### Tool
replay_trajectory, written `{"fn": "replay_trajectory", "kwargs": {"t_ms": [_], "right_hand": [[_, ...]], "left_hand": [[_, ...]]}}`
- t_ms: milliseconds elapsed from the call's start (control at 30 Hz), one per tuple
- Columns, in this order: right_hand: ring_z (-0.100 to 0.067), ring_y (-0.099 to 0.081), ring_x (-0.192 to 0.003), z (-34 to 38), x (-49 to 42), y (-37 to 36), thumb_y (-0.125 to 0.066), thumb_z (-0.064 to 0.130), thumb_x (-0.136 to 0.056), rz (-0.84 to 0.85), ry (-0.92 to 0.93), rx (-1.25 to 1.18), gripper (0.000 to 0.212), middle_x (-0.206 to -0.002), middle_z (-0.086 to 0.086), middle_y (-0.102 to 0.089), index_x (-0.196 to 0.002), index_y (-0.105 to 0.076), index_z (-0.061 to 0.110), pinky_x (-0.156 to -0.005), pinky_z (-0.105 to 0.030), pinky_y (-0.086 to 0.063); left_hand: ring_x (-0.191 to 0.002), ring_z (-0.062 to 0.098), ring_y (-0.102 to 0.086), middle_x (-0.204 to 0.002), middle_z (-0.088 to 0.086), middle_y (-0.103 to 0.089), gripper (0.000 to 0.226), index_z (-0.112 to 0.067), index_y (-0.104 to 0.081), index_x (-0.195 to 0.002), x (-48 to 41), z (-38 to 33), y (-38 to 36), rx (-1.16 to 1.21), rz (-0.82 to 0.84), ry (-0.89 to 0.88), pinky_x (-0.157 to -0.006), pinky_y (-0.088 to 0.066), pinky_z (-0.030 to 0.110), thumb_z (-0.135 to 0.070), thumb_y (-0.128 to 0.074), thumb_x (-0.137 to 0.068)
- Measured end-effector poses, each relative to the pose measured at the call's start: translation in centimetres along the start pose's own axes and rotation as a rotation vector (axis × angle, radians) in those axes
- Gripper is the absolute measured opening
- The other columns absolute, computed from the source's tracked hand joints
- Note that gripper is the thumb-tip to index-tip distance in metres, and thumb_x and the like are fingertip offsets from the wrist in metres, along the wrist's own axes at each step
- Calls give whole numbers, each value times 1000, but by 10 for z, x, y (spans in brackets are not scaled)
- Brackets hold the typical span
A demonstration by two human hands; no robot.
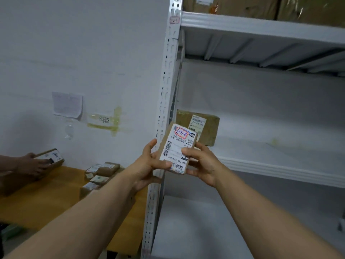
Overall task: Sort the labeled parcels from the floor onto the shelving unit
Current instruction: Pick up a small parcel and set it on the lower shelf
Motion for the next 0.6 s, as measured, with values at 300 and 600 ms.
{"fn": "replay_trajectory", "kwargs": {"t_ms": [300,600], "right_hand": [[-32,-75,-95,56,2,7,-72,0,-81,155,0,309,56,-110,-15,-75,-132,-60,21,-68,-36,-62],[-28,-72,-103,89,-2,-7,-86,3,-73,97,95,469,88,-138,-8,-50,-143,-46,35,-82,-40,-61]], "left_hand": [[-123,29,-52,-128,4,-67,111,-45,-16,-149,2,-35,-2,-197,54,25,-104,-33,59,-9,-85,-69],[-100,32,-71,-105,16,-74,111,-33,-23,-151,-6,-46,1,-94,59,-18,-82,-59,47,7,-78,-63]]}}
Point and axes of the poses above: each hand's wrist, its own x-axis away from the middle knuckle, its own y-axis out of the back of the hand, z = x × y, the point moved 8 cm from there along -x, towards the middle knuckle
